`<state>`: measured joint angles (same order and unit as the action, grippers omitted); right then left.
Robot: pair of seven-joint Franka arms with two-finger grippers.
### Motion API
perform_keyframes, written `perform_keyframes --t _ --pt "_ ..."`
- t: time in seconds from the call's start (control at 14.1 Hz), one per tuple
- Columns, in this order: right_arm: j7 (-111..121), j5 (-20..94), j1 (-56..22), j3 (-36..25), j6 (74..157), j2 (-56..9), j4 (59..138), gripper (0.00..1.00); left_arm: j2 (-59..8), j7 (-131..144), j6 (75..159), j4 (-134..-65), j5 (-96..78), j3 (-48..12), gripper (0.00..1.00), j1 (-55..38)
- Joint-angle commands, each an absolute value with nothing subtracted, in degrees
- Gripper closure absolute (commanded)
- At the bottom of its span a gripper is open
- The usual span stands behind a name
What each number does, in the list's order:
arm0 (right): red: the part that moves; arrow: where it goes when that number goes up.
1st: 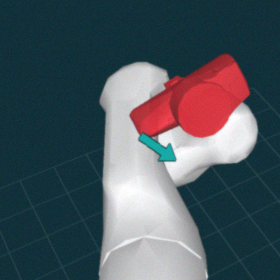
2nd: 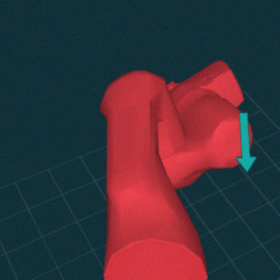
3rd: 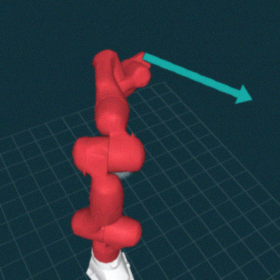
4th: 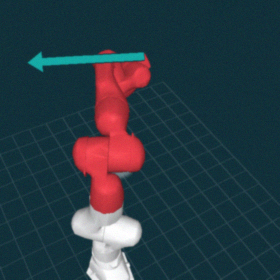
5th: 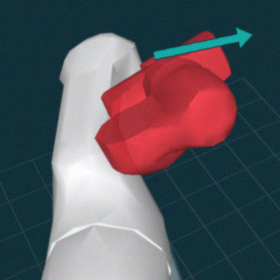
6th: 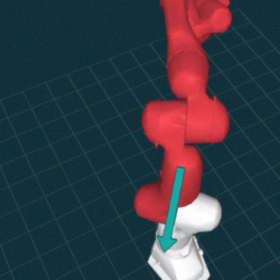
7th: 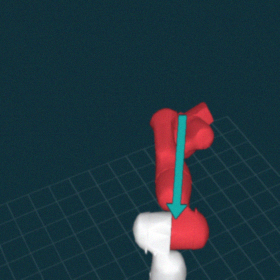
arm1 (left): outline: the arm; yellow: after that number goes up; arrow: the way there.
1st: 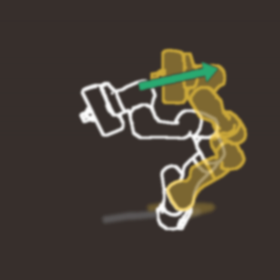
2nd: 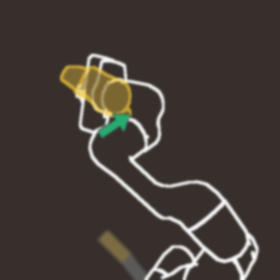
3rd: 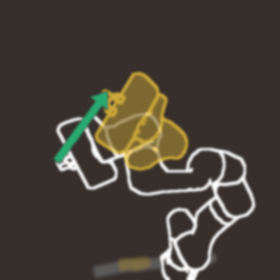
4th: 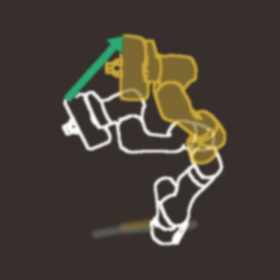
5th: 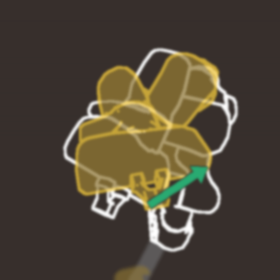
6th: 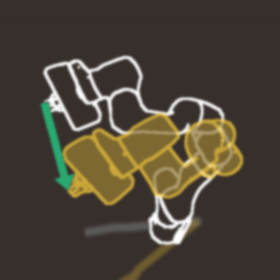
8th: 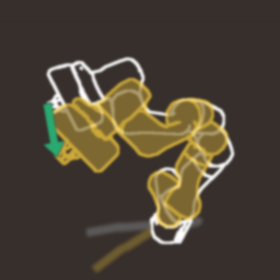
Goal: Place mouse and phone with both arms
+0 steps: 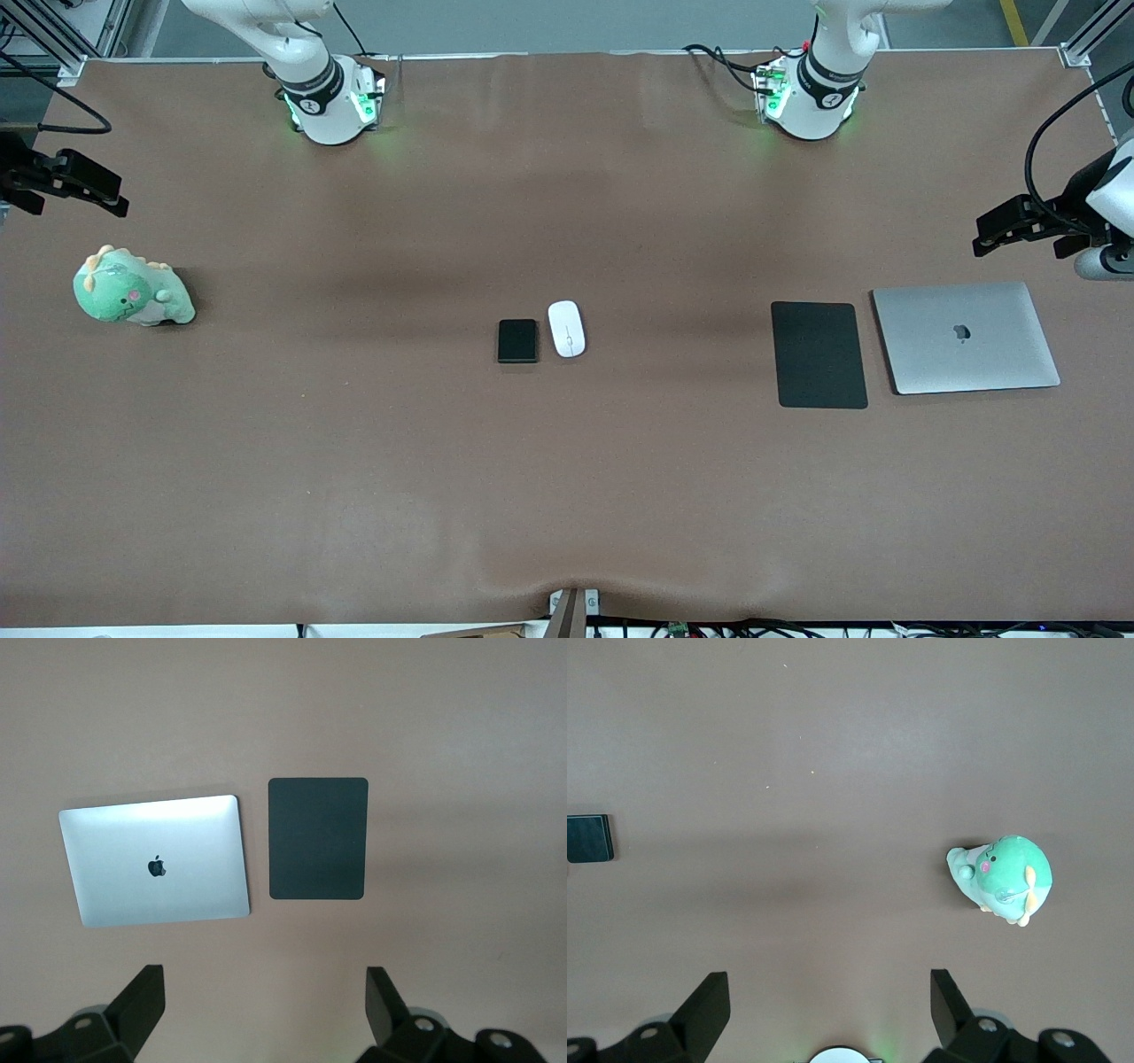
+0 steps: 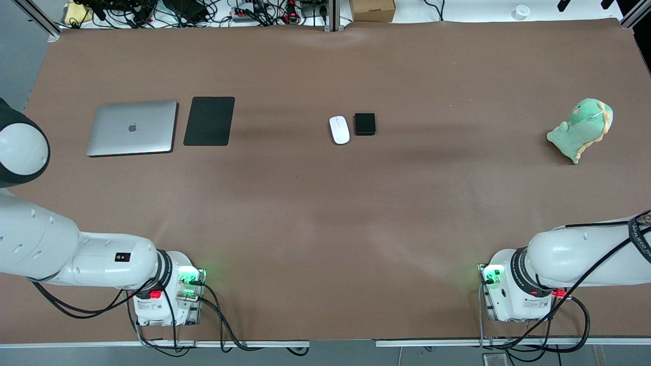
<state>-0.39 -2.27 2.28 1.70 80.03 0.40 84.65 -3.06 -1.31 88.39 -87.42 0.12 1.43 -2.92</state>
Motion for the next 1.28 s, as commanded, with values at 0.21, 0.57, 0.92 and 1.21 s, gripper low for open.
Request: perform_keyframes --t 0.21,0.57,0.92,1.21 --pt "0.18 -2.29 4.04 2.99 79.72 1.41 85.43 0.0 -2.46 -2.02 88.59 -87.45 0.35 1.05 0.0 -2.37" --pt "0.18 -2.29 3.87 2.99 79.8 1.41 85.43 0.0 -2.55 -1.93 88.59 -87.45 0.35 1.14 0.0 -2.29" --pt "0.18 -2.29 3.87 2.99 79.72 1.41 85.43 0.0 -2.55 -1.15 88.51 -87.45 0.35 1.06 0.0 -2.55" --pt "0.09 -2.2 3.96 2.99 79.72 1.41 85.34 0.0 -2.28 3.48 88.07 -87.54 -0.7 -0.17 0.0 -3.42"
